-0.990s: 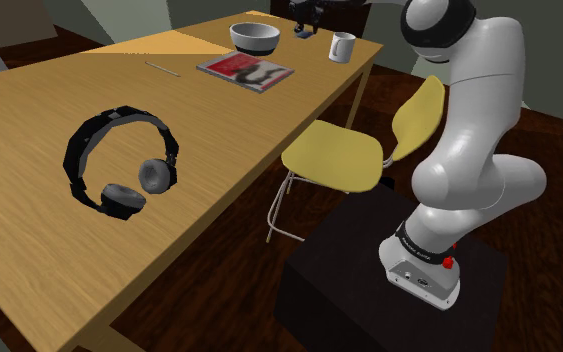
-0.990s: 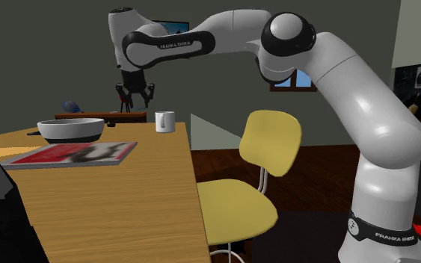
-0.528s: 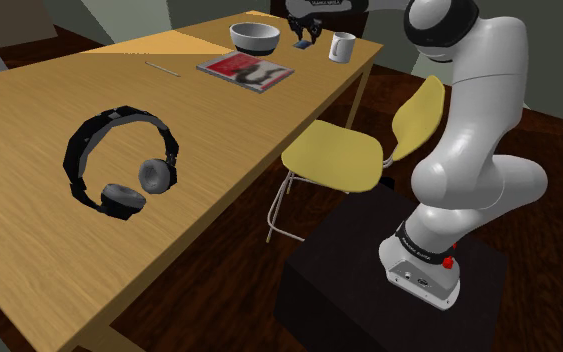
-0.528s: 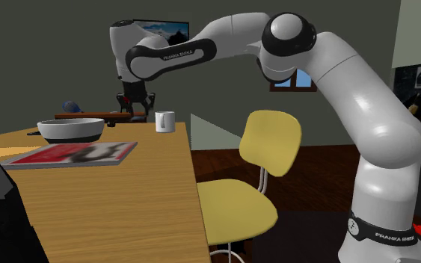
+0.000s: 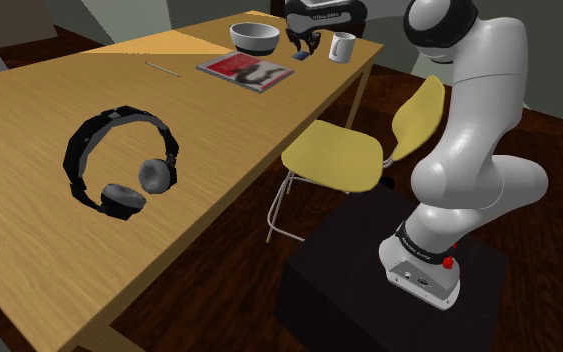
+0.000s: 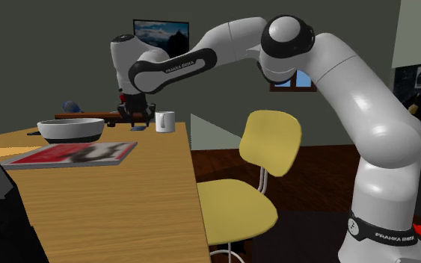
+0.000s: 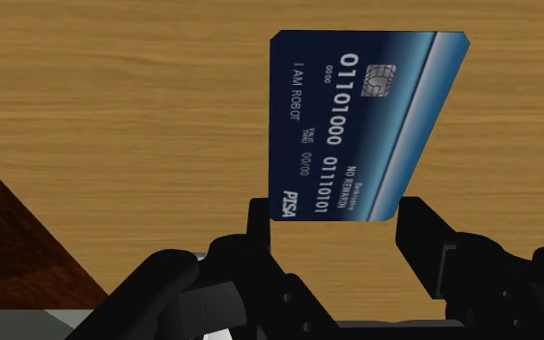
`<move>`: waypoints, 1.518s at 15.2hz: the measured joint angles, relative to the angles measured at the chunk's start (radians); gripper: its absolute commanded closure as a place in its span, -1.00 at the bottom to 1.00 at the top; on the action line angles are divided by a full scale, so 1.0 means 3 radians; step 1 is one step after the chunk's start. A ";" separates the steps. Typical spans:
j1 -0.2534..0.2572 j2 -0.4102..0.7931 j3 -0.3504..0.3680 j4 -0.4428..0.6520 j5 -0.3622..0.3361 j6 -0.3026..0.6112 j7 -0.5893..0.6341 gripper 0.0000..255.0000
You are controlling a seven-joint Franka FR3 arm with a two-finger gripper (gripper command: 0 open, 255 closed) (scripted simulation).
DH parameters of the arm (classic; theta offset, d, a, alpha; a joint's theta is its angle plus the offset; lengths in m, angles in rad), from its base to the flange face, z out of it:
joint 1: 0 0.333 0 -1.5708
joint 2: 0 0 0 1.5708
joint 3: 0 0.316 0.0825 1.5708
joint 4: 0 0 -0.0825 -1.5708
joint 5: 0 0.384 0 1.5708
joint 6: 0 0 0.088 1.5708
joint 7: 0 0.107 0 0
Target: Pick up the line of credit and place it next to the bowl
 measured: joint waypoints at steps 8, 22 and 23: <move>-0.0030 0.0065 -0.0052 -0.0211 -0.0097 0.0211 0.0177 1.00; -0.0025 0.0037 -0.0042 -0.0236 -0.0088 0.0198 0.0192 -1.00; -0.0016 -0.0004 -0.0023 -0.0242 -0.0066 0.0159 0.0190 -1.00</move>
